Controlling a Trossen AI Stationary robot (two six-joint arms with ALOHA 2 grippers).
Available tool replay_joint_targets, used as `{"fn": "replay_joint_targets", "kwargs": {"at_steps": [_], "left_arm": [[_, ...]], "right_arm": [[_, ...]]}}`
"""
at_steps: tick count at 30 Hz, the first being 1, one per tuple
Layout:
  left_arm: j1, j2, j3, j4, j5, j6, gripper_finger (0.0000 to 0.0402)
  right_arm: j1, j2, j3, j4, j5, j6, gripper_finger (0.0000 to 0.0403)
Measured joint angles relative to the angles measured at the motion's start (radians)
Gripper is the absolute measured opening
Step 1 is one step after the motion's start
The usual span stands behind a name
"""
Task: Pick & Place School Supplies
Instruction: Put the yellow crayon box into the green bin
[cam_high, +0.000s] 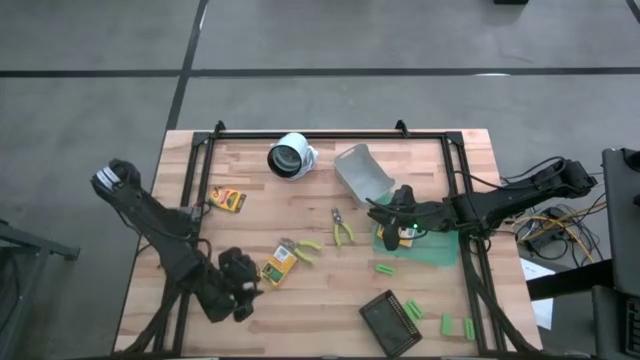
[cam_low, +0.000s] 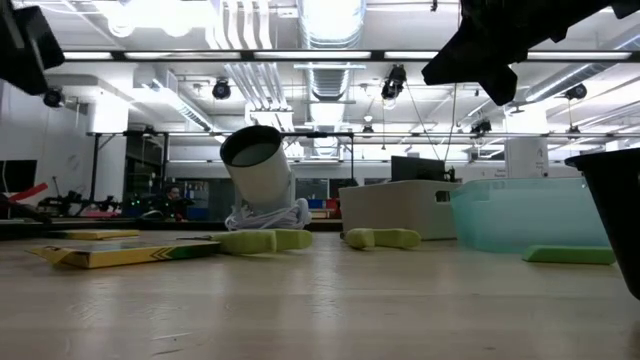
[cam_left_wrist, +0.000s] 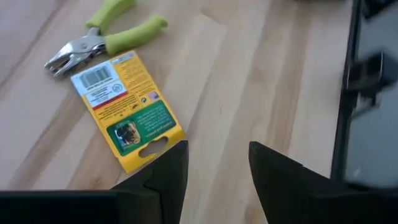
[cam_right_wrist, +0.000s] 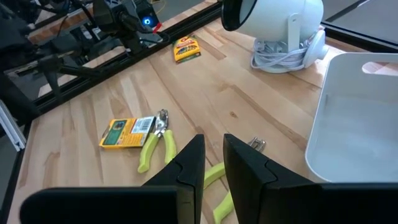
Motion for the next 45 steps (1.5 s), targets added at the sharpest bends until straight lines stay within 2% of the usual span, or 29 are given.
{"fn": "replay_joint_targets", "kwargs": {"at_steps": [5,11,13,19,24,29,32,40,45], "left_arm": [[-0.050,0.029,0.000,0.001,-0.028,0.150,0.0174],[-0.109,0.070,0.000,-0.029,-0.037,0.220,0.0174],[-0.115,0.080,-0.001,-0.033,-0.028,0.170,0.0174],[-0.104,0.061,-0.001,-0.060,0.005,-0.179,0.0174],[-0.085,0.045,-0.013,-0.072,0.019,-0.352,0.0174],[-0.051,0.033,-0.065,0.026,0.156,-0.365,0.0174],[-0.030,0.016,-0.110,0.108,0.197,-0.361,0.0174],[0.036,-0.144,-0.249,0.159,0.205,-0.360,0.0174],[0.066,-0.292,-0.382,0.305,0.202,-0.329,0.0174]], "right_arm": [[0.000,0.000,0.000,0.003,0.000,0.000,0.0057],[0.000,0.000,0.000,0.005,0.000,0.000,0.0057],[0.000,0.000,0.000,0.005,0.000,0.000,0.0057],[0.000,0.000,0.000,0.006,0.000,0.000,0.0057],[0.000,0.000,0.000,0.006,0.000,0.000,0.0057],[0.000,0.000,0.000,0.007,0.000,0.000,0.0057],[0.000,0.000,0.000,0.007,0.000,0.000,0.0057],[0.000,0.000,0.000,0.006,0.000,0.000,0.0057],[0.000,0.000,0.000,0.006,0.000,0.000,0.0057]]}}
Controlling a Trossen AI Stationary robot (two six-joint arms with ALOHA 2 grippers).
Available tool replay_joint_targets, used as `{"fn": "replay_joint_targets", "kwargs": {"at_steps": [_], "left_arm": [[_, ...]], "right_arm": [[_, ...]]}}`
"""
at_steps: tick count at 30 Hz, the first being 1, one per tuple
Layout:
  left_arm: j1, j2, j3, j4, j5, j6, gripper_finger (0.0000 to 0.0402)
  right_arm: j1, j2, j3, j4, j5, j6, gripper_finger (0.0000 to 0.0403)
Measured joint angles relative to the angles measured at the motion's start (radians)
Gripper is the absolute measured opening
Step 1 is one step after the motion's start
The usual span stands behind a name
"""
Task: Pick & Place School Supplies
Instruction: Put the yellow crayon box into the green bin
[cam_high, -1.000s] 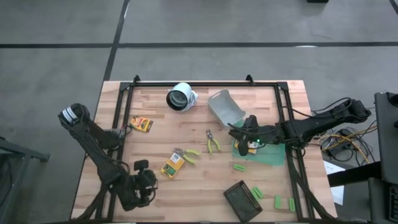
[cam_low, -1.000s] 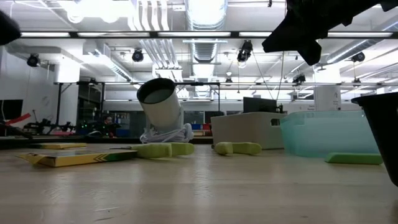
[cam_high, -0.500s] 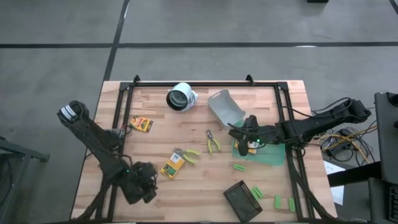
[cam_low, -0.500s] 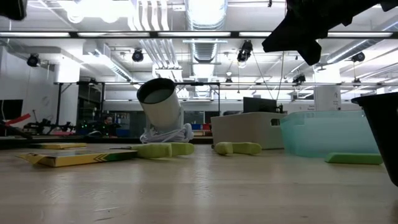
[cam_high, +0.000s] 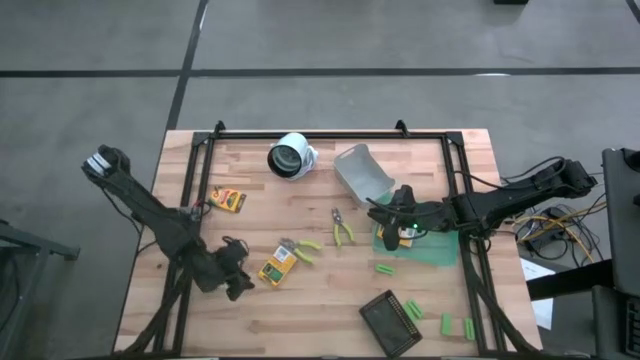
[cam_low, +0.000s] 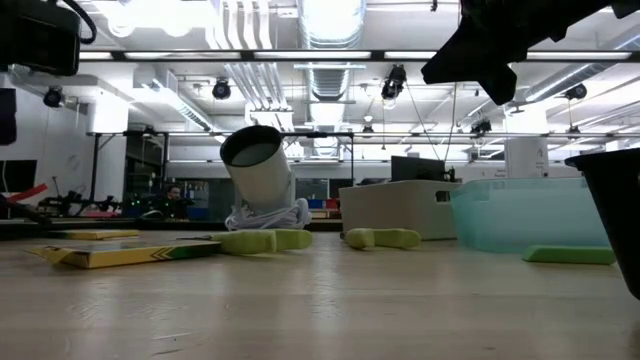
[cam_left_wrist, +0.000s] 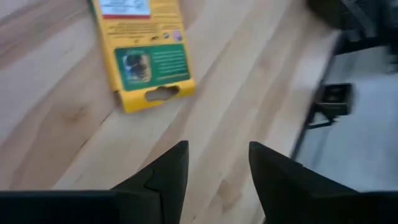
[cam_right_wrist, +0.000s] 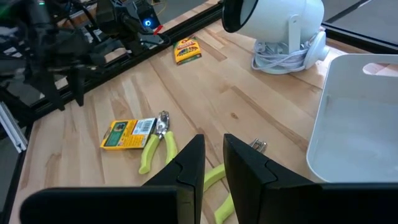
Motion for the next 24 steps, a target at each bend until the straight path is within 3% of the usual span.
{"fn": "replay_joint_targets", "kwargs": {"at_steps": [7,15,24], "left_arm": [[0.012,-0.152,-0.204,0.234,0.005,-0.005,0.0174],[0.014,-0.185,-0.333,0.483,0.001,-0.022,0.0174],[0.014,-0.185,-0.370,0.495,-0.001,-0.062,0.0174]], "right_arm": [[0.000,0.000,0.000,0.000,0.000,0.000,0.0057],[0.000,0.000,0.000,0.000,0.000,0.000,0.0057],[0.000,0.000,0.000,0.000,0.000,0.000,0.0057]]}}
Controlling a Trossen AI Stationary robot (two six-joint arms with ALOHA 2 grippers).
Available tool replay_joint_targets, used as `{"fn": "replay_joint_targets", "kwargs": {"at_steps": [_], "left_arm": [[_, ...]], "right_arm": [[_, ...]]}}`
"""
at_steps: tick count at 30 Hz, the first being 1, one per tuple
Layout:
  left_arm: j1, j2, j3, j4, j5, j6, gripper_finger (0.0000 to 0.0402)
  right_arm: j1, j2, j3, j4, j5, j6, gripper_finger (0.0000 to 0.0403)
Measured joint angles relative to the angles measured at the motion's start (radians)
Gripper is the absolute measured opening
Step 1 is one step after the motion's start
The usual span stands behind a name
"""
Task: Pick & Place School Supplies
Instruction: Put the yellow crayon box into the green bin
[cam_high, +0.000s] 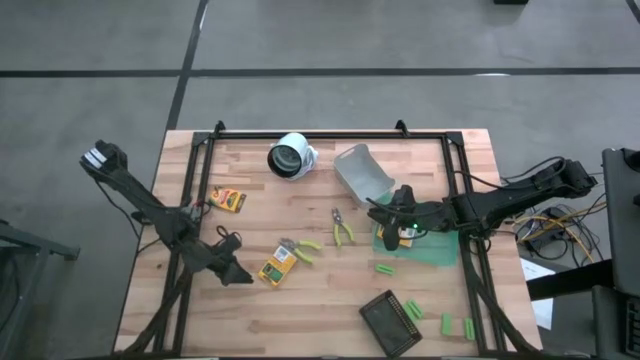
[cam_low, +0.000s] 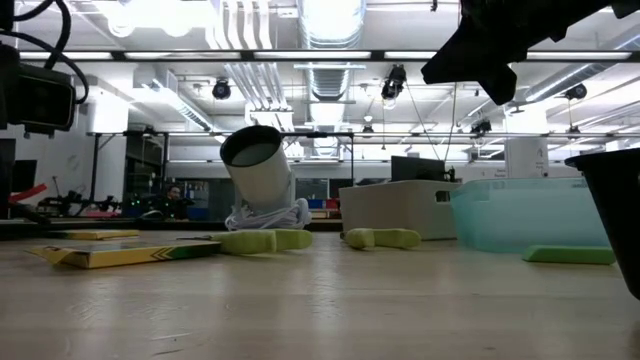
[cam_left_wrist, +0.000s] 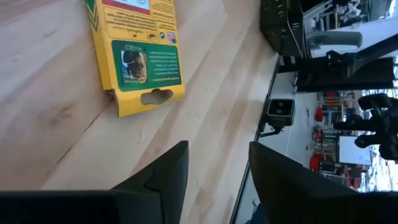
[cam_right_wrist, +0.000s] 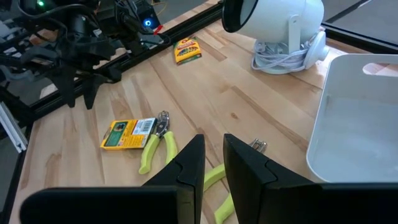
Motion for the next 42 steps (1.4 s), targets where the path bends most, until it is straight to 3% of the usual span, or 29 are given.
{"fn": "replay_joint_targets", "kwargs": {"at_steps": [14,22,42], "left_arm": [[0.026,0.004,-0.027,0.007,0.037,-0.015,0.0174],[0.050,0.008,-0.152,0.206,0.066,-0.057,0.0175],[0.102,0.028,-0.144,0.117,0.068,-0.078,0.0175]], "right_arm": [[0.000,0.000,0.000,0.000,0.000,0.000,0.0057],[0.000,0.000,0.000,0.000,0.000,0.000,0.0057],[0.000,0.000,0.000,0.000,0.000,0.000,0.0057]]}}
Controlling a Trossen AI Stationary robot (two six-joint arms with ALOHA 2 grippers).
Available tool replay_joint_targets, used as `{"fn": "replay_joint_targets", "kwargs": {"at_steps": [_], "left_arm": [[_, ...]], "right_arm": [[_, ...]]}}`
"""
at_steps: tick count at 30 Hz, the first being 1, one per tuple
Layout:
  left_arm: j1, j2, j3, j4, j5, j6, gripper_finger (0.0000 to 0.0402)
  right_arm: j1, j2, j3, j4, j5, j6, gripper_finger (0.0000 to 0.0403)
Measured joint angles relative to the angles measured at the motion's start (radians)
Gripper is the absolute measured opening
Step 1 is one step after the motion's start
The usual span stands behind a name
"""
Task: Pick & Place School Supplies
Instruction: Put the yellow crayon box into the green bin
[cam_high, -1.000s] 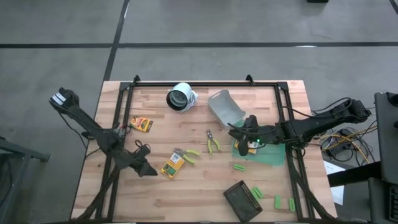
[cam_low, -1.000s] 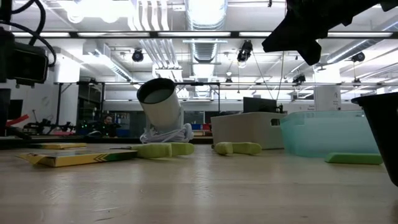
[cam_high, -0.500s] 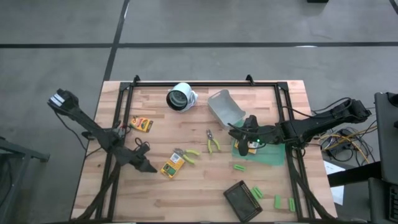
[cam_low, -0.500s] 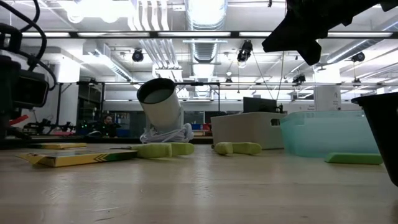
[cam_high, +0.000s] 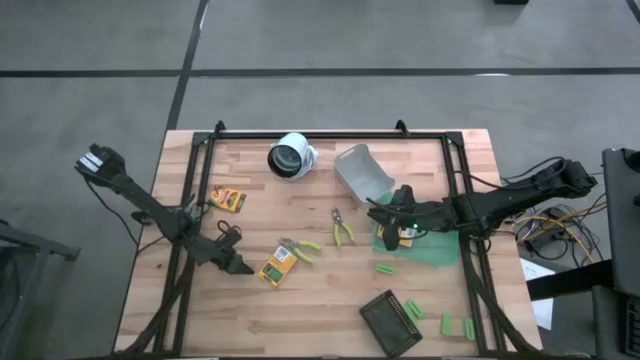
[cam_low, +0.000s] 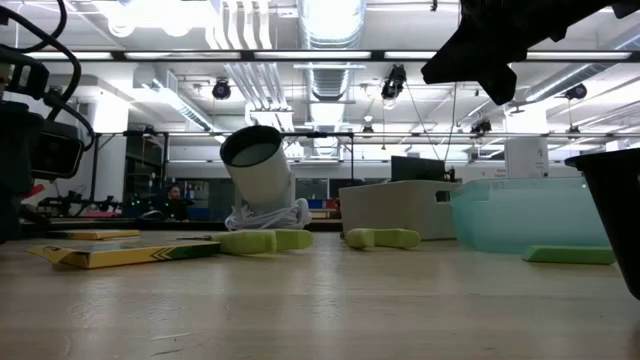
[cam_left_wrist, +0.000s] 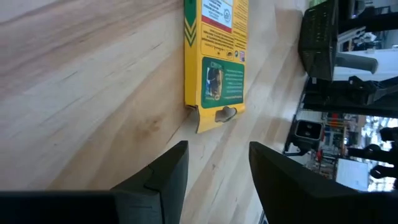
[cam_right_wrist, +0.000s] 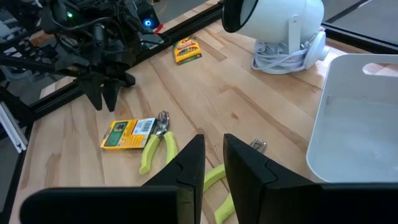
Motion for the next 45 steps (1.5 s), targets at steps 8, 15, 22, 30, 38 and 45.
{"fn": "replay_joint_targets", "kwargs": {"at_steps": [8,15,22,30,38,45], "left_arm": [[0.011,0.101,0.099,-0.098,-0.004,0.074,0.0175],[0.031,0.206,0.153,-0.113,-0.006,0.108,0.0175],[0.032,0.302,0.203,-0.103,-0.005,0.090,0.0175],[0.032,0.358,0.236,-0.088,0.008,0.091,0.0174],[0.032,0.400,0.258,-0.069,0.031,0.086,0.0174],[0.032,0.416,0.261,-0.068,0.037,0.059,0.0155]], "right_arm": [[0.000,0.000,0.000,0.000,0.000,0.000,0.0057],[0.000,0.000,0.000,0.000,0.000,0.000,0.0057],[0.000,0.000,0.000,0.000,0.000,0.000,0.0057],[0.000,0.000,0.000,0.000,0.000,0.000,0.0057],[0.000,0.000,0.000,0.000,0.000,0.000,0.0057],[0.000,0.000,0.000,0.000,0.000,0.000,0.0057]]}}
